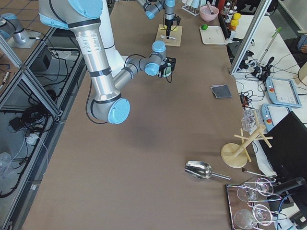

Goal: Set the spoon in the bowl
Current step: 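Grasp the spoon handle with the left gripper while the right drags the bowl closer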

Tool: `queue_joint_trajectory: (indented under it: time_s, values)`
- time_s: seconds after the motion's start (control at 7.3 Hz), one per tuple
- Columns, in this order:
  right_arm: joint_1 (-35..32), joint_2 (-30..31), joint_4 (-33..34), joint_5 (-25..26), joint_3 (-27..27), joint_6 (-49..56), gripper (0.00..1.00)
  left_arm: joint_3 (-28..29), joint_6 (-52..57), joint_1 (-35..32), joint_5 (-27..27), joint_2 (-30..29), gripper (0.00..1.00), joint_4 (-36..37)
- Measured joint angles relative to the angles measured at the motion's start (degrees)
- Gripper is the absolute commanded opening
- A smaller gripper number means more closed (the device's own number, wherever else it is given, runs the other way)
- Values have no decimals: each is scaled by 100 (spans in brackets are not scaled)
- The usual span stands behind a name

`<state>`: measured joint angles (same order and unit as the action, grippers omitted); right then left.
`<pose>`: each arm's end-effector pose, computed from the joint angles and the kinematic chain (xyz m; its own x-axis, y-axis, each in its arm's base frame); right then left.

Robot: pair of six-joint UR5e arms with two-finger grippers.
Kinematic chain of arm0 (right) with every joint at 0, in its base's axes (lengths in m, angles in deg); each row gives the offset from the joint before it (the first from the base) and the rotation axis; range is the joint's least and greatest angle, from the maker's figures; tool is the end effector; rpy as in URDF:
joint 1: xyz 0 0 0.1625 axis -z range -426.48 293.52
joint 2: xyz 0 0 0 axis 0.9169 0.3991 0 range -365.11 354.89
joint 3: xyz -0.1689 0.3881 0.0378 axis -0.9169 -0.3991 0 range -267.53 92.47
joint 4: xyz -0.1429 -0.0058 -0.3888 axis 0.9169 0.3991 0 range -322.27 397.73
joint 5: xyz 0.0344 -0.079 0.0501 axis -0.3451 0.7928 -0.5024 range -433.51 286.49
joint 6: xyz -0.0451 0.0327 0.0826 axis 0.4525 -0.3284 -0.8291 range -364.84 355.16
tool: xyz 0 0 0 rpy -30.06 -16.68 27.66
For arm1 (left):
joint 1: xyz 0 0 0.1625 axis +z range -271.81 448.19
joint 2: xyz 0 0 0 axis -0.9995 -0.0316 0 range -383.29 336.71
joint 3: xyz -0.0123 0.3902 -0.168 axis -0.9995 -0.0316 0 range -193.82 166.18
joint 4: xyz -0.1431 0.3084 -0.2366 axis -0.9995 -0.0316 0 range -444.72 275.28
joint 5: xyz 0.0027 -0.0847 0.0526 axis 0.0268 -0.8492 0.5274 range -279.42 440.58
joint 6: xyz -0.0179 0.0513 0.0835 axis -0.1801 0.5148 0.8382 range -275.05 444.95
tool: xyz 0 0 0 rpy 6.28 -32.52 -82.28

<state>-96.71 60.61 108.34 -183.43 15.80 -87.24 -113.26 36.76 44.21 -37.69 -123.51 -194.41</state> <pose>-0.4842 -0.3971 0.2778 0.4962 0.1452 0.8560 -0.1623 0.9841 -0.0729 0.3558 -0.4629 0.4534 0.6784 0.1613 -0.7167 -0.0760 0.9858 0.1498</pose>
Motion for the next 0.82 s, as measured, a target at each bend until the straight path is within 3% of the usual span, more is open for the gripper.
queue_joint_trajectory:
  time_s: [0.27,0.55,0.68,0.82]
  values:
    - [499,-402,286,472,-66,-292,0,17,2,34,46,4,20,2]
    - [685,-682,334,640,-304,-401,0,36,3,38,110,13,0,7]
    - [726,-777,336,678,-405,-417,0,50,3,37,146,13,0,8]
    - [745,-831,334,697,-460,-423,46,42,3,34,145,0,0,7]
